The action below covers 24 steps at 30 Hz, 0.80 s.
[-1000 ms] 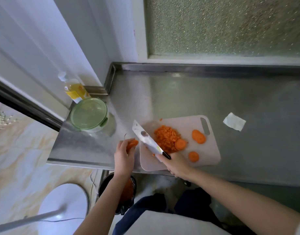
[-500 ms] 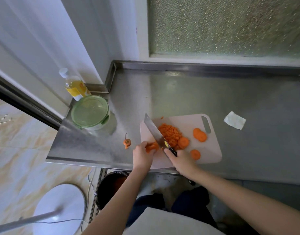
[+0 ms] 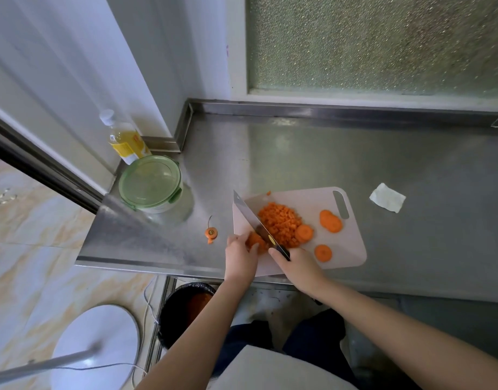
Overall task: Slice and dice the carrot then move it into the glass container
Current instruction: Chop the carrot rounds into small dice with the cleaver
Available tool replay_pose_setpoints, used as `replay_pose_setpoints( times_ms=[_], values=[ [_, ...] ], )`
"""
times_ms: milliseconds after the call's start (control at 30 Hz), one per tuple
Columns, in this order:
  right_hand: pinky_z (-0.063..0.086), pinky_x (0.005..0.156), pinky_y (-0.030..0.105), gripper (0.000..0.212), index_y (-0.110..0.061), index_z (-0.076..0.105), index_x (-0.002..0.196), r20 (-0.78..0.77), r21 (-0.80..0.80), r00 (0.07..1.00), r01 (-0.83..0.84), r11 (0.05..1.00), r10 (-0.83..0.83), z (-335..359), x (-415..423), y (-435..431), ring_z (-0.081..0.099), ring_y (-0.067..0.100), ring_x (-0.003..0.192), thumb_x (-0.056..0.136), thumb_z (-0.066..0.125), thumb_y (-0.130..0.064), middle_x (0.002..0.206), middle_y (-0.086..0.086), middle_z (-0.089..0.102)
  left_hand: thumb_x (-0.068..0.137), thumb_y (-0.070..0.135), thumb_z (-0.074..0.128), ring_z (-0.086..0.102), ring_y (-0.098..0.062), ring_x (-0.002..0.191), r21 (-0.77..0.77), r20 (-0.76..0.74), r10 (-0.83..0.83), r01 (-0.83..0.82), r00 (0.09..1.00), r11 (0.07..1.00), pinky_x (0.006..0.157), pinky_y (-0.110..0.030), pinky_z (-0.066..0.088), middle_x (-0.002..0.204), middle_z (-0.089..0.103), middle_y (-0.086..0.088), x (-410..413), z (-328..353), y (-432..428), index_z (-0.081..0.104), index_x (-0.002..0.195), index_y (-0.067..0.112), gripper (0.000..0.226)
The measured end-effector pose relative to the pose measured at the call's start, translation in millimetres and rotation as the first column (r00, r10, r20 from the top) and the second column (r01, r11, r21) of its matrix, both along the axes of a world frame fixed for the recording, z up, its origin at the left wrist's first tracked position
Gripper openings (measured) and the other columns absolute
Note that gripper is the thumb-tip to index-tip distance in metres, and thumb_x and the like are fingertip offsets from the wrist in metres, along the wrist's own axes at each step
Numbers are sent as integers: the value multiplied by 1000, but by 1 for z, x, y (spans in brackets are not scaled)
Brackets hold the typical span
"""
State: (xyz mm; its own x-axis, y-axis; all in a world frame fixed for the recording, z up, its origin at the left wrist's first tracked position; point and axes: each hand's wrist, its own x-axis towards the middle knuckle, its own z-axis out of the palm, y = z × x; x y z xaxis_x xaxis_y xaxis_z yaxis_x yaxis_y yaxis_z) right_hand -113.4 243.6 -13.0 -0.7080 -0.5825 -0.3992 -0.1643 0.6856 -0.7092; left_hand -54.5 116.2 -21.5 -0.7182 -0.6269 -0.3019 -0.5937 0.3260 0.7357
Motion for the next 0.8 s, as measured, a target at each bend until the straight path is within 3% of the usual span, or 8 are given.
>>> replay_pose_setpoints(
  times_ms=[100,267,367,533,800],
  values=[
    [49,71,37,53,0,62,78,1,-16,1000,15,1000,-15,-3,1,-1,60,22,71,96,44,-46,71,13,63,90,18,58,46,-16,90,18,-7,-55,55,998,998,80,-11,34,105,37,-3,1,1,5,53,121,11,32],
    [43,61,29,51,-2,57,72,25,-13,1000,17,1000,-17,1,-1,-2,55,19,63,97,44,-43,60,4,51,81,25,71,44,-18,105,21,-20,-104,104,994,994,92,-25,39,119,33,-4,4,0,9,39,132,13,61],
    [44,62,31,52,-2,58,72,48,4,999,22,1000,-22,-1,-3,-2,57,22,65,97,43,-45,61,4,52,87,17,63,48,-24,109,-57,-8,-144,144,989,988,93,-30,41,124,38,-9,2,-3,7,40,129,7,49],
    [33,52,24,49,-12,45,60,50,5,999,7,1000,-8,-1,-3,-2,47,15,54,97,43,-44,53,0,43,91,10,52,55,-32,95,-119,62,-191,197,980,973,82,-33,46,115,43,-11,-4,-4,-4,54,113,3,23],
    [33,50,22,47,-10,47,62,69,-3,997,43,999,-43,0,-1,-4,45,12,47,97,45,-42,50,0,44,86,17,59,55,-32,94,-87,123,-222,233,967,968,85,-38,48,114,41,-11,-8,-1,-10,54,117,5,33]
  ],
)
